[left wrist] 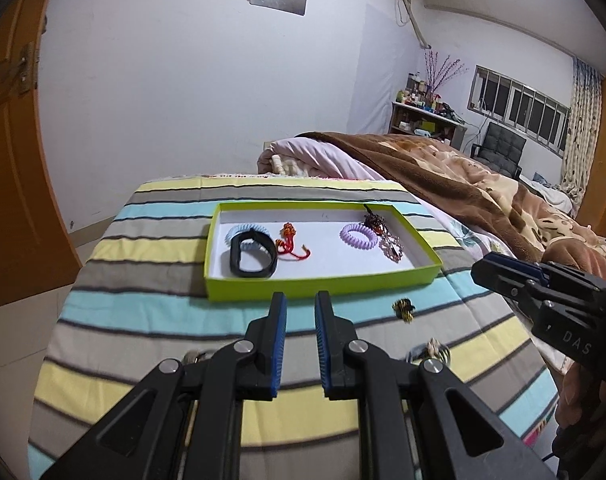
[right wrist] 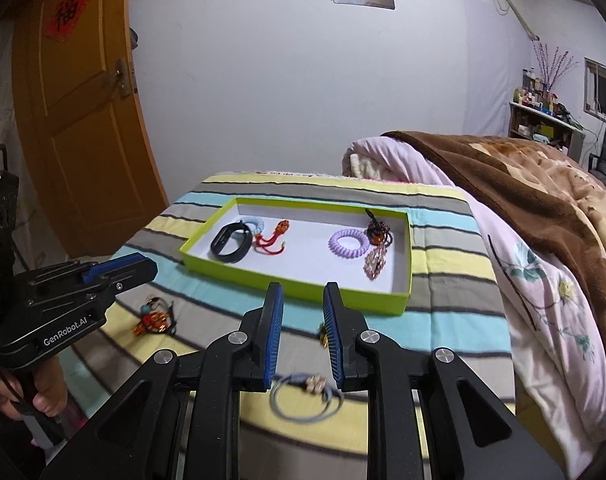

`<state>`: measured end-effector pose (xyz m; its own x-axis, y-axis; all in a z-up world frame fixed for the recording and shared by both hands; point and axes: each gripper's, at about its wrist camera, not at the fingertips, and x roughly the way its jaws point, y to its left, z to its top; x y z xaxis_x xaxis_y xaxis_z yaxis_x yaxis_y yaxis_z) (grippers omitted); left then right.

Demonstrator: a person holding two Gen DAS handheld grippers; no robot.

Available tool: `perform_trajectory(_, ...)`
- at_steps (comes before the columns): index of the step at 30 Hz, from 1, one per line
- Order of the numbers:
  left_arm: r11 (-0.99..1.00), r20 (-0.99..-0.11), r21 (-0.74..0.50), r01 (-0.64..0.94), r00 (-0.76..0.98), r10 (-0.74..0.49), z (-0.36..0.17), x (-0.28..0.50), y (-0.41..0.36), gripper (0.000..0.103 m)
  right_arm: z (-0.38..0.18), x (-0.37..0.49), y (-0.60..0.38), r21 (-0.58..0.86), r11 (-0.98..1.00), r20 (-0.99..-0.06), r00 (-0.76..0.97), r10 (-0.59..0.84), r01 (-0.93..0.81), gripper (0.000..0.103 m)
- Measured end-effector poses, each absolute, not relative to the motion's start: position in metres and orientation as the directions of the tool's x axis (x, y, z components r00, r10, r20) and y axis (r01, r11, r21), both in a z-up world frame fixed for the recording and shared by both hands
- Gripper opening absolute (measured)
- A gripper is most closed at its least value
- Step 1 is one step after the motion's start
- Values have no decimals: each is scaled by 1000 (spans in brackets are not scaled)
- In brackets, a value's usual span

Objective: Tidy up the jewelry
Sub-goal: 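Move the left tool to the red beaded tassel while the right tool reaches the black-gold brooch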

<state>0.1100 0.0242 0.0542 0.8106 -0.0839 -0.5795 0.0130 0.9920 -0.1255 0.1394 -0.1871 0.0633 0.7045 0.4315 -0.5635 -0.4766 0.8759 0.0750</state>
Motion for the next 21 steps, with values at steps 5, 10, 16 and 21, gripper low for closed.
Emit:
perform_trajectory(5, 994, -570, -105, 1, 819, -61, 51, 83, 23, 15, 59, 114, -191, 81, 872, -565, 698, 439, -483, 21)
perform_trajectory(10, 995, -570, -98, -5, 820, -52, 46, 60, 22, 15, 53, 92, -195, 84, 869, -565, 695, 445, -488, 21)
perform_trajectory(16, 995, -572, -104, -2, 818, -59, 43, 45, 20, 15, 44, 75, -201, 93, 864, -578, 680, 451, -494, 21)
perform_trajectory(21, 994, -573, -107, -3, 818, -59, 41, 38, 21, 15, 42, 68, -206, 95, 867, -580, 680, 448, -489, 21)
